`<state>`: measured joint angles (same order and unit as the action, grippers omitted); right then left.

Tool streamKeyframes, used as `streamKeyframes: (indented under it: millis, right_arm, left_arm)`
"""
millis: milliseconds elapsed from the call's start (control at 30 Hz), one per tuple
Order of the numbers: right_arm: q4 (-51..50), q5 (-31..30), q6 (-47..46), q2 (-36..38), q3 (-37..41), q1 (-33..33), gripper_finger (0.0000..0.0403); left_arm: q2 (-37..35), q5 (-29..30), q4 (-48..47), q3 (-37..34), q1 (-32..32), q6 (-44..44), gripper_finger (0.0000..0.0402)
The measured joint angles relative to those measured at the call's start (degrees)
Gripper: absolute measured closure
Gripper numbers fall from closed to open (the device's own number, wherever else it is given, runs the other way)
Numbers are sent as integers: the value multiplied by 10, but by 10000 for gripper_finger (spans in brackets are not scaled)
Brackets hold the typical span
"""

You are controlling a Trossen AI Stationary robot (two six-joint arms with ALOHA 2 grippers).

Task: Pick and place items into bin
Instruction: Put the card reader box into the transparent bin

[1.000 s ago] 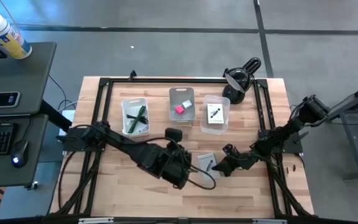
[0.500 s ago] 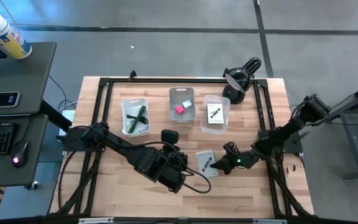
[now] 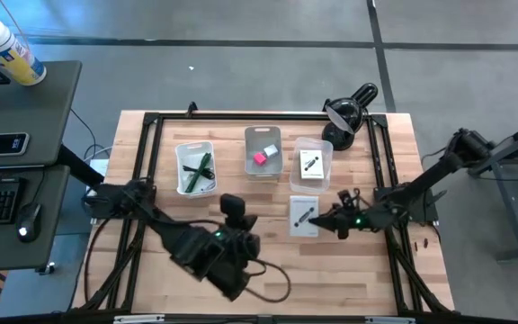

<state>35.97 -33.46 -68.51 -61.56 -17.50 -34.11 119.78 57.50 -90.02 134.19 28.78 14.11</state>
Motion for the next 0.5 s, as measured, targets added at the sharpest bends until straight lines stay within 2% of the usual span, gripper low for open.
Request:
streamKeyframes:
  millis: [267,500]
  right_arm:
    - [-95,-54,36,115,0,3,359]
    - [-175,-61,45,177,0,42,368]
  left_arm:
    - [-24,114,0,0,61,45,399]
    - [-24,127,0,0,92,85,399]
